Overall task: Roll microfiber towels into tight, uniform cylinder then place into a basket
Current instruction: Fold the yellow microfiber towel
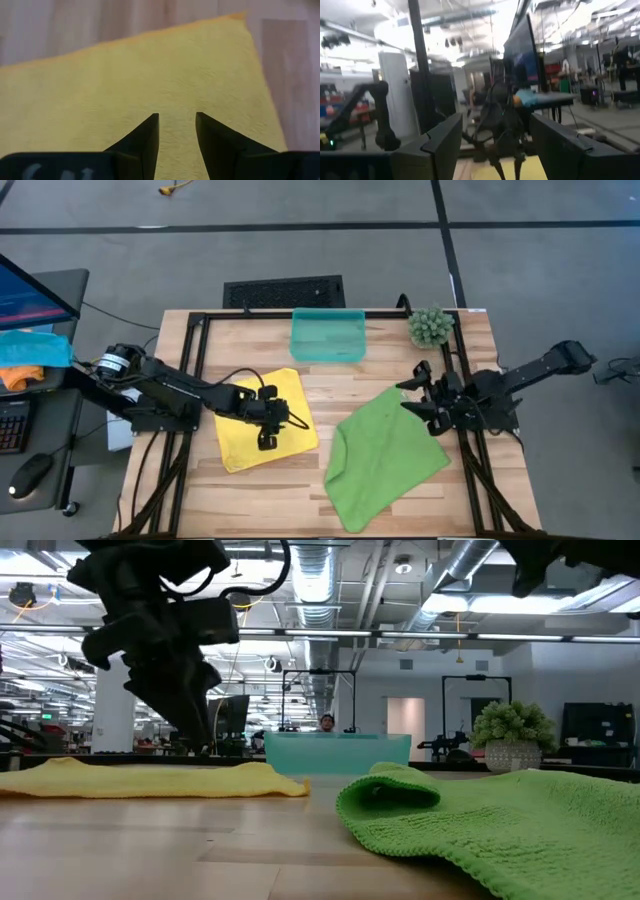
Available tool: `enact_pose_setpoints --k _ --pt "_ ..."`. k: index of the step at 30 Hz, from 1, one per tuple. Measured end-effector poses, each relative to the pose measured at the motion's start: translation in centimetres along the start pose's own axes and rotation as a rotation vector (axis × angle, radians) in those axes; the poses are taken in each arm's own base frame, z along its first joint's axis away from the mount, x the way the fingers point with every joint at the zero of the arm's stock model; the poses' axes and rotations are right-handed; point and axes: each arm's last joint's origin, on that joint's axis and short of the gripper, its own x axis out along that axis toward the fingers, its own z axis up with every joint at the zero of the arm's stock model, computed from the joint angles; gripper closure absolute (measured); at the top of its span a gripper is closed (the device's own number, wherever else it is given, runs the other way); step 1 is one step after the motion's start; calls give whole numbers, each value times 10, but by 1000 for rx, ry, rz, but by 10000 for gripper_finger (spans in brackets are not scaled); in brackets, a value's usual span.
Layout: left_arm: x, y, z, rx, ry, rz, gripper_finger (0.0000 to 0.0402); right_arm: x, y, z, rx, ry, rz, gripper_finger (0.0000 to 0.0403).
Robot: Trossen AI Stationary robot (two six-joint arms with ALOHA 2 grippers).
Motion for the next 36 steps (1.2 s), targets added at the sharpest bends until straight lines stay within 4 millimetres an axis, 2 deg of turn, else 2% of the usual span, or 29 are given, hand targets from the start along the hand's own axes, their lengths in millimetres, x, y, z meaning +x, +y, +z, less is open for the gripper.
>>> enact_pose_setpoints --k 7,15,19,24,27,31,36 --pt "9 2 -15 -27 51 1 281 16 0 -5 -23 68 -37 148" --pt "32 8 -22 -115 113 80 281 23 -5 -7 -2 89 -73 148" --pt "32 14 -23 -253 78 211 281 23 -5 -6 -2 88 -75 148" --pt "30 17 -28 -567 45 325 281 23 -5 -7 -2 90 -75 148" --pt "30 11 -25 -569 -7 322 281 23 -5 -7 -4 98 -76 148" --pt "20 2 -13 -487 -85 265 281 23 -5 -8 -6 105 -76 148" --pt "-10 -11 -6 -397 -45 220 281 23 -5 -8 -5 104 -77 148"
